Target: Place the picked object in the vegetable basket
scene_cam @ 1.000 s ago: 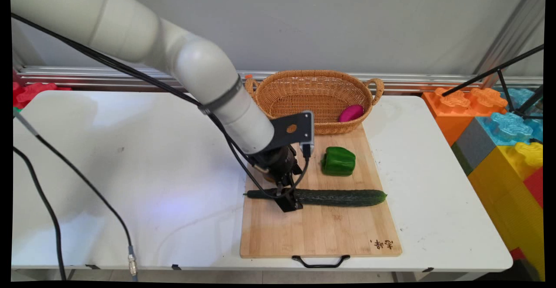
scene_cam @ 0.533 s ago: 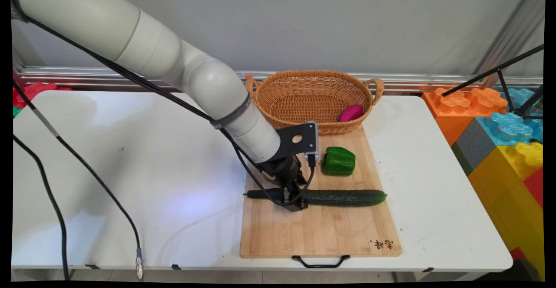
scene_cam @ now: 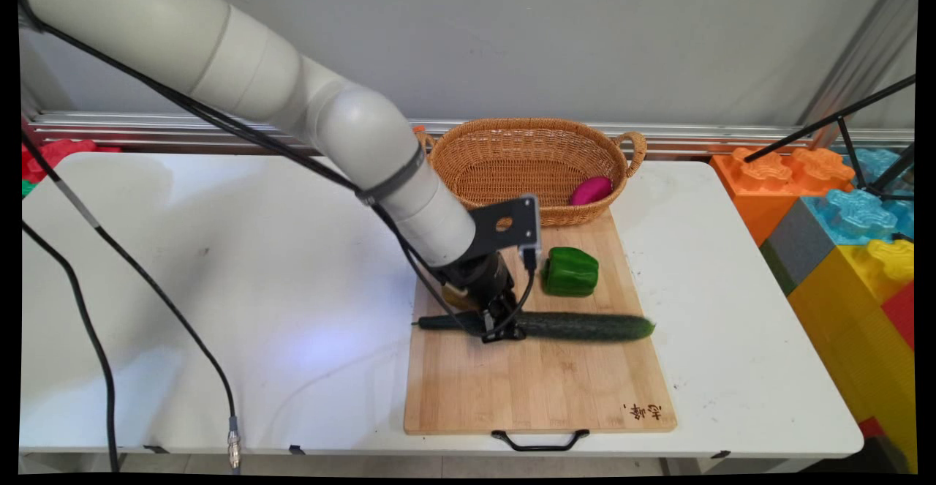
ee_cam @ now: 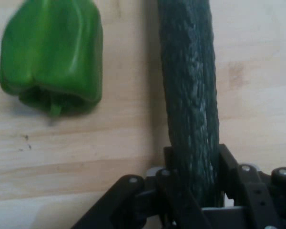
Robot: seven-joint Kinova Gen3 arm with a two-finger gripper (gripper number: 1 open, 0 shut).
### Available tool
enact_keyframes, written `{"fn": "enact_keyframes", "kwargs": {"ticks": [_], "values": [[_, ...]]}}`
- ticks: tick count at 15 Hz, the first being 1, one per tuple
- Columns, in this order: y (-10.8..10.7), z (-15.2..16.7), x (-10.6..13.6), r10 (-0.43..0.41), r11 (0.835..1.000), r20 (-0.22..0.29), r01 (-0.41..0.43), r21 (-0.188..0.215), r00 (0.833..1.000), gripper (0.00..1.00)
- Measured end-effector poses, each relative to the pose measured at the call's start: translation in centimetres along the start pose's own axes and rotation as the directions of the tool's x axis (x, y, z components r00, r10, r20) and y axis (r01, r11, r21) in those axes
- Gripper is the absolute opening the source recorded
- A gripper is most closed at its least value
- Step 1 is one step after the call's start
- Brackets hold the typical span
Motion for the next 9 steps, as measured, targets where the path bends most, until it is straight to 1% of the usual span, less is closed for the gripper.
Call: {"fn": "enact_keyframes", "kwargs": {"ticks": [5, 8, 9], "values": [[-0.2, -3.5, 2.5, -0.022, 0.999, -0.047, 0.020, -0.046, 0.999, 0.00], [-0.5, -6.3, 4.8, -0.048, 0.996, -0.091, 0.041, -0.075, 0.995, 0.00], [-0.9, -7.4, 5.8, -0.057, 0.996, -0.111, 0.049, -0.075, 0.992, 0.00]]}}
